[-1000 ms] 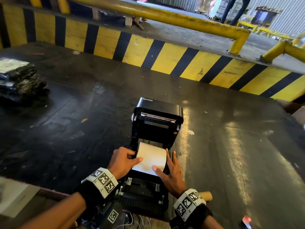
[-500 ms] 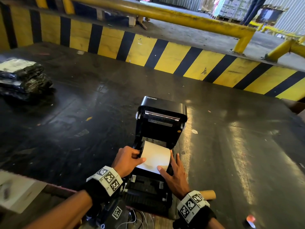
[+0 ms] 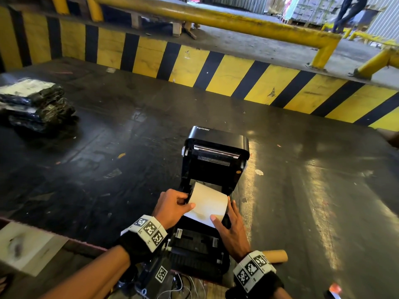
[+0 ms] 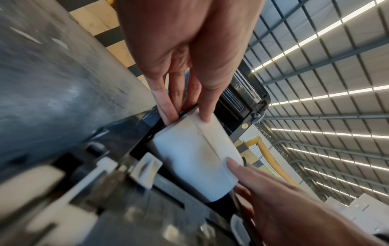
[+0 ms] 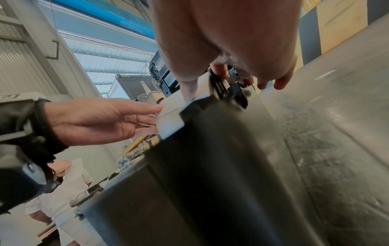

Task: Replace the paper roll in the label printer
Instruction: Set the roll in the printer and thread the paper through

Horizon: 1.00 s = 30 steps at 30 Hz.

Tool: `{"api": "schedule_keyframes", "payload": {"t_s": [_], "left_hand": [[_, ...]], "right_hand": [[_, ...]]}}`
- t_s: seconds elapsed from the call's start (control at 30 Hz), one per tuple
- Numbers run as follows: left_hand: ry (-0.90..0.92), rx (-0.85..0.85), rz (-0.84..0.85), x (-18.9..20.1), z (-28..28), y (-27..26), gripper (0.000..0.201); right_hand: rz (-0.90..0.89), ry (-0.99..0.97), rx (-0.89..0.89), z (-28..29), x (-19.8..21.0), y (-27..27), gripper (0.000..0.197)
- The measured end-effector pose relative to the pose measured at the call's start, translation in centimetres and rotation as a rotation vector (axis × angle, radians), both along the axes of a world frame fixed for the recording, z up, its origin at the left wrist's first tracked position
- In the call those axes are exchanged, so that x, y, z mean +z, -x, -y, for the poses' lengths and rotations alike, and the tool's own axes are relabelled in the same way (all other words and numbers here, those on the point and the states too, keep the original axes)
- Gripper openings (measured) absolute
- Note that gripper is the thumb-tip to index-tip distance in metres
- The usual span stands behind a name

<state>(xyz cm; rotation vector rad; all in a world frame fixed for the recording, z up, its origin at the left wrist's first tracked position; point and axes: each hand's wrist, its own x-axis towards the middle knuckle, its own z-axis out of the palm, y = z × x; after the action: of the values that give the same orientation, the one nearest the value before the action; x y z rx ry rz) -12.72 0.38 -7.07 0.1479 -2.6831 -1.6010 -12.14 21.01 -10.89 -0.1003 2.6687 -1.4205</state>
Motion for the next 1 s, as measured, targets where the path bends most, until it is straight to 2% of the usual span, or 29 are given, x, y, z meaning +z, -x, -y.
{"api": "schedule_keyframes", "payload": {"t_s": [0.07, 0.3, 0.6, 0.83, 1.0], "left_hand": [[-0.031, 0.027, -0.003, -0.3, 0.1, -0.2, 0.038], [-0.101, 0.032, -0.007, -0.4, 0.3, -0.4, 0.038], [-0.167, 0.013, -0.004, -0.1, -0.3, -0.4, 0.029], [-0.158, 0.018, 0.0, -0.1, -0.1, -0.1, 0.026], [-0.128, 0.014, -0.004, -0.3, -0.1, -0.6, 0.028]], "right_hand": [[-0.01, 0.011, 0.005, 0.2, 0.2, 0.0, 0.087], [-0.045, 0.008, 0.018, 0.1, 0.5, 0.3, 0.083], [-0.044, 0.212, 0.063, -0.1, 2.2, 0.0, 0.06], [-0.037, 0.058, 0.022, 0.5, 1.7, 0.0, 0.079], [-0.064, 0.017, 0.025, 0.6, 1.4, -0.6, 0.069]]}}
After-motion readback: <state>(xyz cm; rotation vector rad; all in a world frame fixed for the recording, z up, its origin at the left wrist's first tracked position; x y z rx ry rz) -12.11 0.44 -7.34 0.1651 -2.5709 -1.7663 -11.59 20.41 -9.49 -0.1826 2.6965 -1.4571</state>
